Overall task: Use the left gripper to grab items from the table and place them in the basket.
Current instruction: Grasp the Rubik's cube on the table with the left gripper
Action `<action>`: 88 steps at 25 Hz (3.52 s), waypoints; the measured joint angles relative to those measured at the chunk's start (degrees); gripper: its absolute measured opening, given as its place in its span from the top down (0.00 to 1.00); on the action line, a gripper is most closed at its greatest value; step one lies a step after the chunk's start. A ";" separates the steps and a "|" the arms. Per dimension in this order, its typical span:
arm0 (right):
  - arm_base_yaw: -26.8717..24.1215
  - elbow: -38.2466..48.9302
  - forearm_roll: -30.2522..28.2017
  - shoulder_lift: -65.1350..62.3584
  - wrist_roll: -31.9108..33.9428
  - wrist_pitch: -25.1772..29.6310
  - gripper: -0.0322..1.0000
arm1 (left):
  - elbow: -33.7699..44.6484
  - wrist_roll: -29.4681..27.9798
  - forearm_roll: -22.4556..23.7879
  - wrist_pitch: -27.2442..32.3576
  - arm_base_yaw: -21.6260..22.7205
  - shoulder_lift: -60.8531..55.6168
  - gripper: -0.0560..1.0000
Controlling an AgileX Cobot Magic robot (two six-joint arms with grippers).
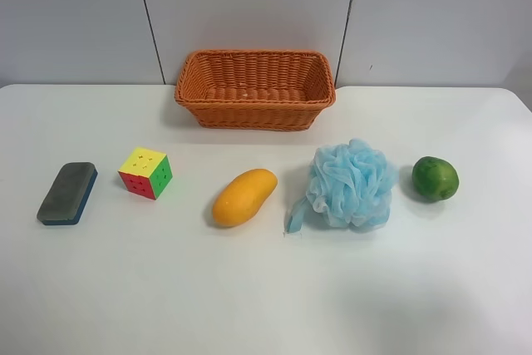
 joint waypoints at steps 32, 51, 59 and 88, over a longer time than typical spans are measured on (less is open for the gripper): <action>0.00 0.00 0.00 0.00 0.00 0.00 0.01 | -6.64 -1.74 -1.29 0.65 0.00 12.23 0.01; 0.00 0.00 0.00 0.00 0.00 0.00 0.01 | -36.05 -6.07 3.29 4.51 -14.06 72.86 0.01; 0.00 0.00 0.00 0.00 0.00 0.00 0.01 | -40.08 -10.67 4.04 -1.43 -22.38 91.65 0.01; 0.00 0.00 0.00 0.00 0.00 0.00 0.01 | -44.50 -8.01 5.21 -15.24 -22.93 114.22 0.01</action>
